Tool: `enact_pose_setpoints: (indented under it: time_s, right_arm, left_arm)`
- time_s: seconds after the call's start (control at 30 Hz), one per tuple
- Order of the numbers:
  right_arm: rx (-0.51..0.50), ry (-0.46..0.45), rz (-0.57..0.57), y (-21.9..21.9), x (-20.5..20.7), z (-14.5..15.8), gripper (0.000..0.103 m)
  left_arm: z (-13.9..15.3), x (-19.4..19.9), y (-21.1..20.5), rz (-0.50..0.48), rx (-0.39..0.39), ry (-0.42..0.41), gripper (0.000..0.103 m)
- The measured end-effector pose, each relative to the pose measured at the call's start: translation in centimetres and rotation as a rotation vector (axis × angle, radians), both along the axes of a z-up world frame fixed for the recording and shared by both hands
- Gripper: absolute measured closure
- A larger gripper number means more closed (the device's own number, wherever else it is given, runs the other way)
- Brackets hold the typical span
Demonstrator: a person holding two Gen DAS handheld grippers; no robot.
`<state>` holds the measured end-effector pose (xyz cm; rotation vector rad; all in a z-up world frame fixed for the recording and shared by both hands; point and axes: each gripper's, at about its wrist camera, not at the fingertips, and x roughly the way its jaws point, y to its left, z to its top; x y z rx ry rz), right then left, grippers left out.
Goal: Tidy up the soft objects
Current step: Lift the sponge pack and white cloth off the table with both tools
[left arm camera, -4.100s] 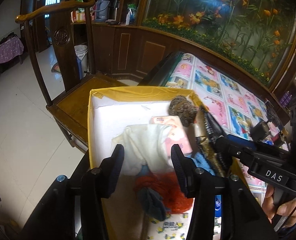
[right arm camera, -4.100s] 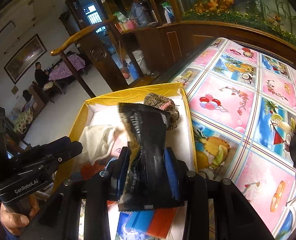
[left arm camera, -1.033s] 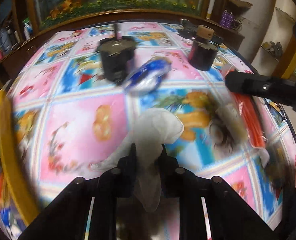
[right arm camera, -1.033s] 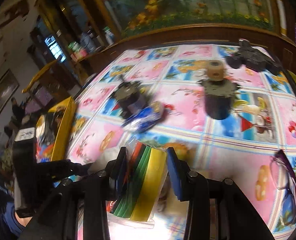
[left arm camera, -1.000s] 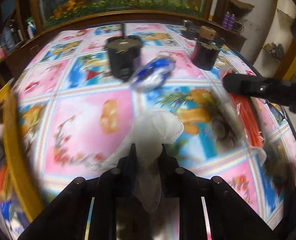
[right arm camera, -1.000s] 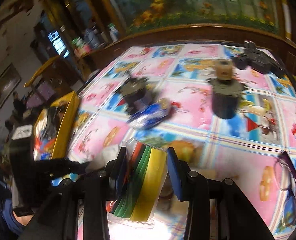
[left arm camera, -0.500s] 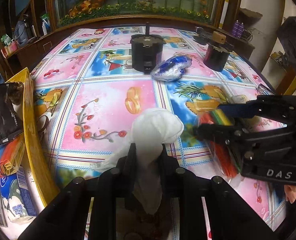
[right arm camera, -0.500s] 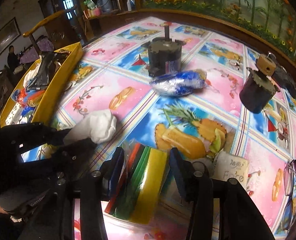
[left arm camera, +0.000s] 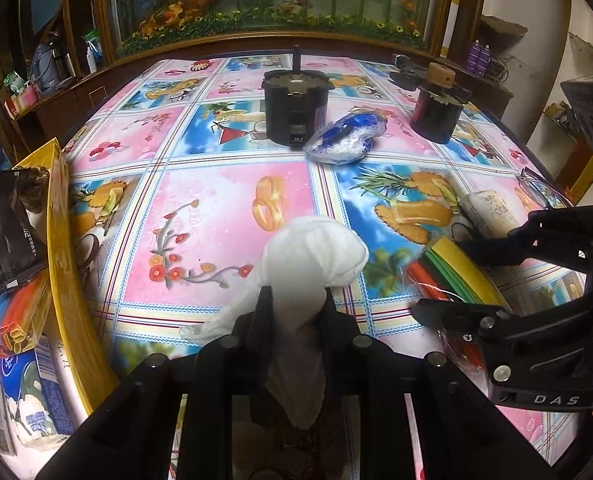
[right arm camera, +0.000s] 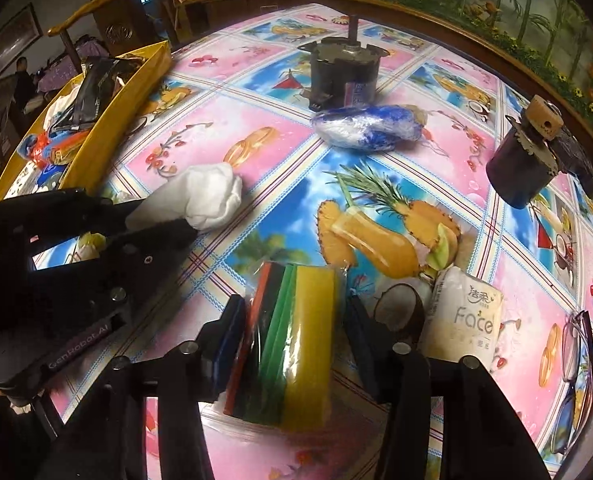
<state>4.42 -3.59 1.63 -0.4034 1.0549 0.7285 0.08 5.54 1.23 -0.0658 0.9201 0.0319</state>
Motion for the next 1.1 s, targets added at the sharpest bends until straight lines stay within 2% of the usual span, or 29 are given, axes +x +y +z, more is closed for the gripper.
enact_pose_setpoints:
  time_s: [0.23, 0.57, 0.87, 1.1]
  right_arm:
    - [0.095, -0.044, -0.031, -0.4, 0.2, 1.3, 0.059]
    - [0.106, -0.05, -0.062, -0.2, 0.8, 1.1, 0.059]
    - [0.119, -0.05, -0.078, -0.2, 1.1, 0.9, 0.059]
    - [0.118, -0.042, -0.094, 0.0, 1.4, 0.4, 0.059]
  left_arm:
    - [0.0, 0.1, 0.1, 0.0, 0.007, 0.001, 0.083]
    - [-0.1, 0.2, 0.0, 0.005, 0.023, -0.004, 0.082]
    - [-0.2, 0.6, 0.4, 0.068, 0.039, -0.039, 0.085]
    - [0.2, 0.4, 1.0, 0.095, 0.021, -0.071, 0.085]
